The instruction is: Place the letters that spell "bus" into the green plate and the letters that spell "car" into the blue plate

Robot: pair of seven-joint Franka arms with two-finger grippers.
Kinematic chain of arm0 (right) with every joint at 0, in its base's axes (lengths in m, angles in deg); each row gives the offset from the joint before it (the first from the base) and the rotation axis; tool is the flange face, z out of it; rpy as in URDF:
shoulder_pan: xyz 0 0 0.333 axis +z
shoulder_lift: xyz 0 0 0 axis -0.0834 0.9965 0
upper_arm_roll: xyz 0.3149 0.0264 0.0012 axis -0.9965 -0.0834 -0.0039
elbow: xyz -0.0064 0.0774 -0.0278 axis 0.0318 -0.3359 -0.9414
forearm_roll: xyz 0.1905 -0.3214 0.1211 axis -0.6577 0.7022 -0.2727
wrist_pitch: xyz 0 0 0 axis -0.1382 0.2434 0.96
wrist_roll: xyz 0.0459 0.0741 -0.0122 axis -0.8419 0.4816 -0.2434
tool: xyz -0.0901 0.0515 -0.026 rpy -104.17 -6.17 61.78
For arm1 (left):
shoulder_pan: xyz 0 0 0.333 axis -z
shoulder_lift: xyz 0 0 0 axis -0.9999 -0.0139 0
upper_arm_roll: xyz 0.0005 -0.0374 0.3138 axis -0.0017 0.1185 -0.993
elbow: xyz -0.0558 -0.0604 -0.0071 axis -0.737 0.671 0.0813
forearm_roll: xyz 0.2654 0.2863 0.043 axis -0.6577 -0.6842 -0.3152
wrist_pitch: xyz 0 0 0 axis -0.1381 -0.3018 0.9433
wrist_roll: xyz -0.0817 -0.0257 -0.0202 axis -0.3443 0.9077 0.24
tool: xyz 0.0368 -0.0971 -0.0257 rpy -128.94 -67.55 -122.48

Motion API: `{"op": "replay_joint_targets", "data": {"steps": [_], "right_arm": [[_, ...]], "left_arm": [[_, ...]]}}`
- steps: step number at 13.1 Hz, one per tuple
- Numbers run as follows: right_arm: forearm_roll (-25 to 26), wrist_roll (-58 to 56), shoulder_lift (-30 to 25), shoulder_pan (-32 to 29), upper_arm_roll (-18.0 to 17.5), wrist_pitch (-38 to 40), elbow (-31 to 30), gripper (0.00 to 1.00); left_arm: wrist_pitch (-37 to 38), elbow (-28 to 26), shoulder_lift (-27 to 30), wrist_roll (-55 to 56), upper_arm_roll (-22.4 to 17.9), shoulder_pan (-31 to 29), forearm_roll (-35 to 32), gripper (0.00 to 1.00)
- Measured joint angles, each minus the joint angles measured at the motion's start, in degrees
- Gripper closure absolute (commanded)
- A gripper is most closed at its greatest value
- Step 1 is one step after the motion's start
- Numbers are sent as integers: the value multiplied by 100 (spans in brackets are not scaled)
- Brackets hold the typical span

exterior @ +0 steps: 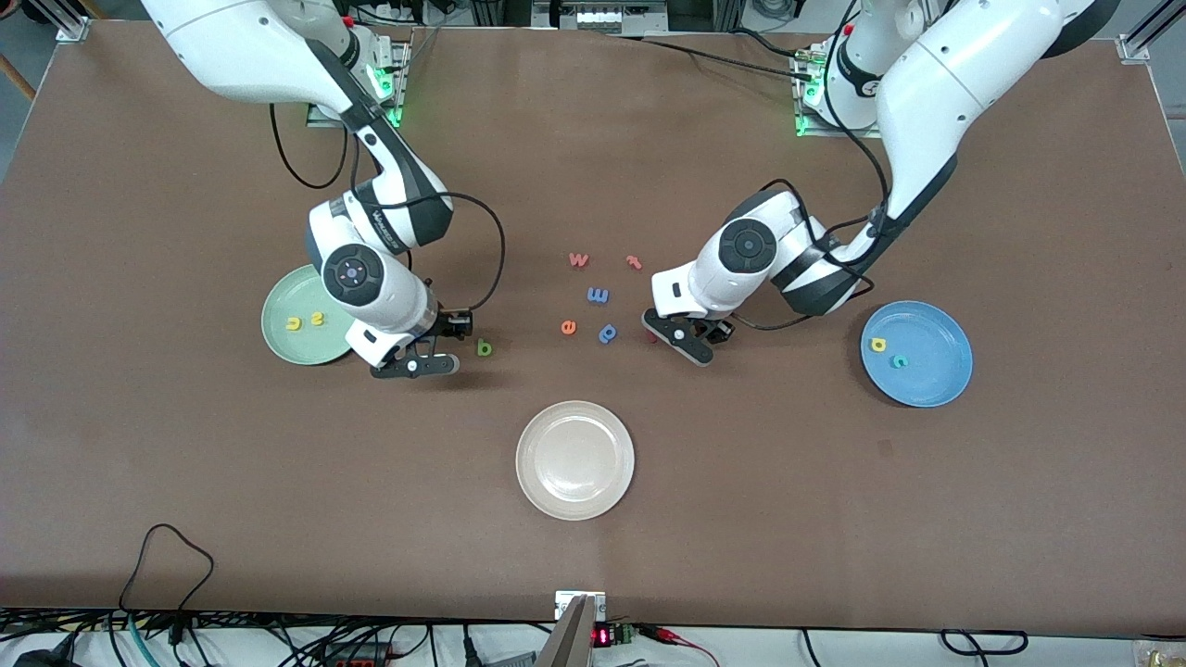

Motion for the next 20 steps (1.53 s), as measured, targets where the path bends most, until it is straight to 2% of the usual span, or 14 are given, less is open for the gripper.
{"op": "replay_joint_targets", "data": {"steps": [1, 3, 4, 5, 6, 8, 11, 15, 18, 20], "right_arm": [[0, 33, 91, 72, 67, -3, 122, 52], [0, 227, 255, 317, 265, -2, 366, 52], [0, 314, 356, 483, 376, -2, 485, 52], [0, 385, 449, 607, 446, -2, 572, 52], [0, 452, 546, 696, 488, -2, 637, 52], [0, 556, 686, 786, 521, -14, 705, 52], [0, 741, 805, 872, 570, -87, 729, 52], [0, 946, 841, 899, 583, -149, 741, 52], [-1, 1095, 899, 980, 584, -154, 741, 52], [-1, 1162, 937, 1028, 588, -164, 742, 52]], "left_arm": [[-170, -7, -39, 2, -147, 145, -6, 39], [-315, -10, -84, 5, -427, 440, -8, 45], [-347, -3, -90, 9, -551, 572, -18, 55], [-348, 12, -85, 17, -613, 636, -26, 72], [-357, 17, -84, 20, -632, 657, -29, 83], [-368, 24, -72, 28, -624, 677, -29, 98], [-284, 41, -11, 29, -669, 636, -30, 99], [1208, 395, 371, -7, -724, 304, -40, 99], [2591, 755, 782, -1013, -745, -366, -52, 99], [2899, 878, 841, -1943, -769, -1049, -53, 96]]}}
